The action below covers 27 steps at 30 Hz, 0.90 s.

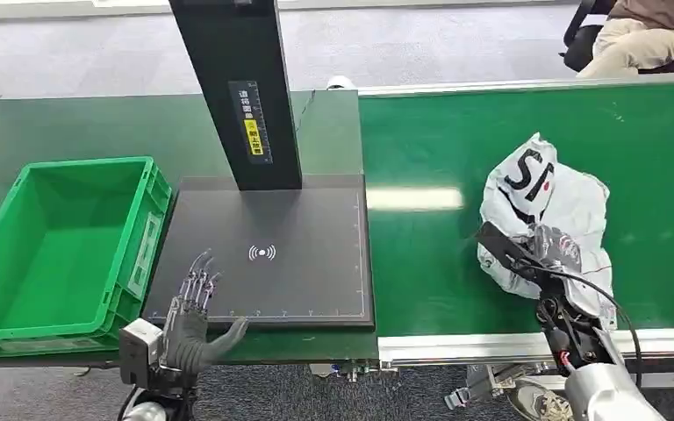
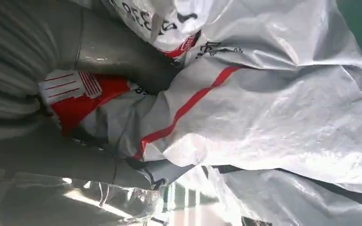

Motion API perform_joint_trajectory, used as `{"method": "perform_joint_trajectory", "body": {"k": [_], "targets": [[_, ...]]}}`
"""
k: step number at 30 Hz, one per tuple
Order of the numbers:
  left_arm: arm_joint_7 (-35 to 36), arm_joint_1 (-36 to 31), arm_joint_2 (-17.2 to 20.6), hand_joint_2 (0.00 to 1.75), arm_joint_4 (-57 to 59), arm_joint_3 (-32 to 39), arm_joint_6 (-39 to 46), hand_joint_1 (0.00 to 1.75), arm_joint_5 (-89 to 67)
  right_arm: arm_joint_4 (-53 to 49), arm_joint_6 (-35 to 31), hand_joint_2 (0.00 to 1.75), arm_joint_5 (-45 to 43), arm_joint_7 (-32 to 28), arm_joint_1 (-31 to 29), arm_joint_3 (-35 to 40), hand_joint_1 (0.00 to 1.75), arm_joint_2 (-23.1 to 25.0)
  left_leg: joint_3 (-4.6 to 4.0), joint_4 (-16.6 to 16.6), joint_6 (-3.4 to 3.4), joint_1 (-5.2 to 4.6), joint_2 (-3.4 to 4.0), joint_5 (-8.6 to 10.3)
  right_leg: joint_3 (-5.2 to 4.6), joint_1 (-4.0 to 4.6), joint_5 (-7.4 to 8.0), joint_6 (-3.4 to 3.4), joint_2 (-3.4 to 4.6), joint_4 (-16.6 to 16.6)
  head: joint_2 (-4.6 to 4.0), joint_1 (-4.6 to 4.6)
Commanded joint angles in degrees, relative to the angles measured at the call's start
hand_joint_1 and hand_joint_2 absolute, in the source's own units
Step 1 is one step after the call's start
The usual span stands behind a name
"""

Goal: Moved the parcel from conveyor to table for the left to box.

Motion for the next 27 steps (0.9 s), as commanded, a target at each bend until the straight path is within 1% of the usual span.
{"method": "perform_joint_trajectory", "body": {"k": [1, 4, 6, 7, 8, 10, 11, 13, 14, 15, 18, 22, 23, 24, 25, 26, 27], "targets": [[-0.75, 0.80, 0.77, 1.75, -0.21, 1.06, 0.39, 0.00, 0.48, -8.04, -9.07, 1.75, -5.55, -6.84, -0.37, -4.40, 1.75, 3.63, 0.06, -0.04, 0.12, 0.01, 0.14, -0.04, 0.01, 0.05, 0.02, -0.19, 0.11, -0.05, 0.00, 0.00], [-0.96, 0.63, 0.87, 1.75, -0.02, 1.00, 0.52, 0.00, 0.64, -10.25, -11.82, 1.75, -6.78, -8.58, 0.45, -4.64, 1.75, 3.85, 0.07, -0.03, 0.16, 0.02, 0.08, -0.04, 0.03, 0.07, 0.02, -0.24, 0.05, -0.07, 0.00, 0.00], [-1.16, 0.51, 0.80, 1.75, 0.26, 0.91, 0.62, 0.00, 0.75, -12.37, -16.25, 1.75, -6.88, -10.75, 1.46, -5.07, 1.75, 4.23, 0.03, -0.03, 0.09, 0.00, 0.05, -0.02, -0.01, 0.03, 0.01, -0.14, 0.03, -0.04, 0.00, 0.00], [-1.24, 0.45, 0.70, 1.75, 0.44, 0.83, 0.67, 0.00, 0.77, -13.00, -17.25, 1.75, -6.79, -11.16, 1.87, -5.11, 1.75, 4.38, 0.10, -0.07, 0.14, 0.02, 0.06, -0.03, 0.06, 0.07, 0.01, -0.22, 0.02, -0.09, 0.00, 0.00], [-1.45, 0.25, 0.75, 1.75, 0.87, 0.57, 0.78, 0.00, 0.79, -14.43, -20.80, 1.75, -7.09, -13.08, 2.58, -5.38, 1.75, 4.77, 0.12, -0.09, 0.17, 0.03, 0.06, -0.03, 0.09, 0.09, 0.02, -0.27, 0.02, -0.13, 0.00, 0.00], [-1.72, -0.03, 0.83, 1.75, 1.48, 0.20, 1.00, 0.00, 0.81, -16.32, -23.69, 1.75, -7.83, -14.98, 3.27, -5.62, 1.75, 5.32, 0.04, -0.05, 0.09, -0.01, 0.00, 0.00, 0.01, 0.03, 0.00, -0.14, -0.02, -0.05, 0.00, 0.00], [-1.93, -0.21, 0.94, 1.75, 1.87, -0.04, 1.14, 0.00, 0.82, -17.60, -24.91, 1.75, -7.93, -15.76, 3.92, -5.57, 1.75, 5.54, 0.07, -0.05, 0.12, 0.02, 0.02, -0.02, 0.04, 0.06, 0.00, -0.20, -0.01, -0.07, 0.00, 0.00], [-2.02, -0.24, 1.01, 1.75, 1.97, -0.12, 1.21, 0.00, 0.83, -18.55, -25.55, 1.75, -7.91, -16.01, 4.29, -5.51, 1.75, 5.70, 0.07, -0.06, 0.12, 0.02, 0.03, -0.03, 0.04, 0.06, 0.00, -0.20, 0.00, -0.08, 0.00, 0.00], [-2.15, -0.26, 1.06, 1.75, 2.05, -0.26, 1.26, 0.00, 0.90, -19.74, -27.27, 1.75, -7.89, -16.96, 4.92, -5.59, 1.75, 5.91, 0.14, -0.09, 0.17, 0.04, 0.07, -0.04, 0.09, 0.10, 0.01, -0.27, 0.02, -0.13, 0.00, 0.00], [-2.19, -0.28, 1.10, 1.75, 2.11, -0.31, 1.28, 0.00, 0.92, -20.24, -27.74, 1.75, -7.68, -17.06, 5.33, -5.44, 1.75, 5.91, 0.09, -0.08, 0.12, 0.01, 0.00, -0.01, 0.06, 0.05, 0.00, -0.19, -0.03, -0.09, 0.00, 0.00], [-2.45, -0.13, 1.17, 1.75, 2.05, -0.44, 1.37, 0.00, 1.18, -22.20, -29.29, 1.75, -6.72, -17.12, 6.74, -5.21, 1.75, 5.92, 0.11, -0.08, 0.18, 0.03, -0.04, -0.01, 0.11, 0.09, 0.01, -0.25, -0.09, -0.14, 0.00, 0.00], [-2.54, 0.01, 1.29, 1.75, 2.09, -0.94, 1.36, 0.00, 1.30, -24.50, -30.39, 1.75, -6.01, -17.55, 8.22, -5.12, 1.75, 6.15, 0.06, -0.05, 0.10, 0.00, -0.02, -0.01, 0.03, 0.04, -0.01, -0.15, -0.05, -0.07, 0.00, 0.02], [-2.58, -0.06, 1.32, 1.75, 2.12, -1.09, 1.36, 0.00, 1.37, -25.11, -30.54, 1.75, -5.74, -17.53, 8.49, -5.21, 1.75, 6.19, 0.11, -0.10, 0.17, 0.04, -0.03, -0.01, 0.11, 0.10, 0.01, -0.25, -0.08, -0.15, 0.00, 0.00], [-2.58, -0.18, 1.38, 1.75, 2.30, -1.28, 1.37, 0.00, 1.36, -26.48, -30.54, 1.75, -1.92, -16.68, 9.03, -6.33, 1.75, 6.69, 0.06, -0.06, 0.10, -0.01, -0.01, -0.01, 0.02, 0.03, -0.01, -0.15, -0.04, -0.06, 0.00, 0.00], [-2.58, -0.18, 1.38, 1.75, 2.30, -1.28, 1.37, 0.00, 1.36, -26.48, -30.54, 1.75, -1.92, -16.68, 9.03, -6.33, 1.75, 6.69, 0.06, -0.06, 0.12, 0.00, -0.05, -0.01, 0.05, 0.05, -0.02, -0.19, -0.09, -0.07, 0.00, 0.00], [-2.61, -0.37, 1.32, 1.75, 2.51, -1.35, 1.41, 0.00, 1.43, -27.94, -30.54, 1.75, 0.68, -16.63, 9.61, -7.27, 1.75, 7.24, 0.03, -0.06, 0.10, -0.01, -0.05, 0.00, 0.01, 0.03, -0.02, -0.15, -0.09, -0.06, 0.00, 0.00], [-2.58, -0.58, 1.34, 1.75, 2.68, -1.53, 1.41, 0.00, 1.39, -31.40, -30.54, 1.75, 7.47, -17.33, 10.66, -10.60, 1.75, 9.11, 0.09, -0.08, 0.16, 0.03, -0.06, -0.02, 0.09, 0.09, -0.01, -0.24, -0.10, -0.12, 0.00, 0.00]]}}
